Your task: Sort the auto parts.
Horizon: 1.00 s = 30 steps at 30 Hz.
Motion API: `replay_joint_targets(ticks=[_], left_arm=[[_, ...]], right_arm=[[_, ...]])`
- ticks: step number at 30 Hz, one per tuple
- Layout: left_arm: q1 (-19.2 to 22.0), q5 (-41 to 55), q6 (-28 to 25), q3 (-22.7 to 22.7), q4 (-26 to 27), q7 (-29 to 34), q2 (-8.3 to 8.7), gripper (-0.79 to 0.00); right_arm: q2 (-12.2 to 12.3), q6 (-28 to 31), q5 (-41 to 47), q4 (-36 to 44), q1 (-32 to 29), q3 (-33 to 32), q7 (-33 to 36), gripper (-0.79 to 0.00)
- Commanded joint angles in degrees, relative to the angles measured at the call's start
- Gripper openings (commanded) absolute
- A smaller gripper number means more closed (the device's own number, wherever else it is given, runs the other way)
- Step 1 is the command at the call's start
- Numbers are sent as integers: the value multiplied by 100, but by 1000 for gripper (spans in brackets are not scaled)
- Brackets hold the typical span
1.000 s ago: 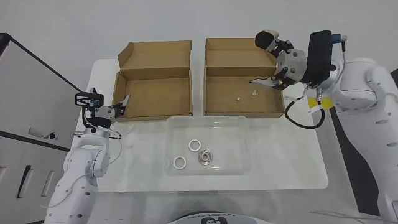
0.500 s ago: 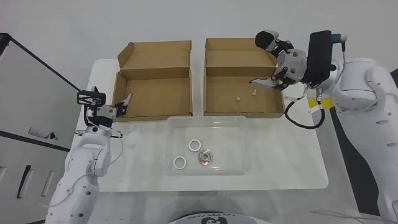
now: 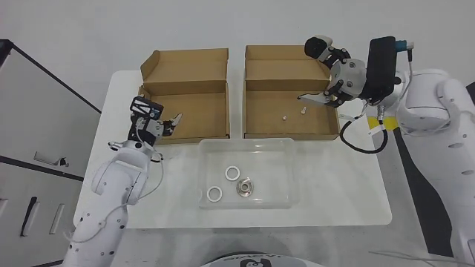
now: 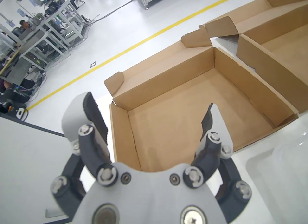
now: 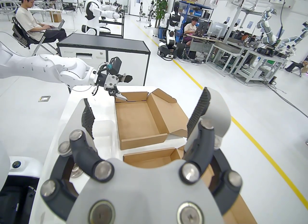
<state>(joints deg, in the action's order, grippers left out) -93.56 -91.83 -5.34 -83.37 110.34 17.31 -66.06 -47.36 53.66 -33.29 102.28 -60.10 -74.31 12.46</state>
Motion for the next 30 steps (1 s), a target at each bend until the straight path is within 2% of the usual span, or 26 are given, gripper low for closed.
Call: replay_joint_targets(ticks=[1, 10, 19, 30], left_arm=[[112, -114, -114, 109, 7, 274, -6, 0], [551, -665, -742, 608, -30, 974, -24, 0], [857, -1215, -1251, 1021, -93, 1209, -38, 0], [1012, -1804, -1971, 1303, -171, 1442, -24, 0]], right_arm=[[0, 0, 0, 0, 0, 0, 0, 0], [0, 0, 0, 0, 0, 0, 0, 0], [0, 0, 0, 0, 0, 0, 0, 0], [0, 0, 0, 0, 0, 0, 0, 0]])
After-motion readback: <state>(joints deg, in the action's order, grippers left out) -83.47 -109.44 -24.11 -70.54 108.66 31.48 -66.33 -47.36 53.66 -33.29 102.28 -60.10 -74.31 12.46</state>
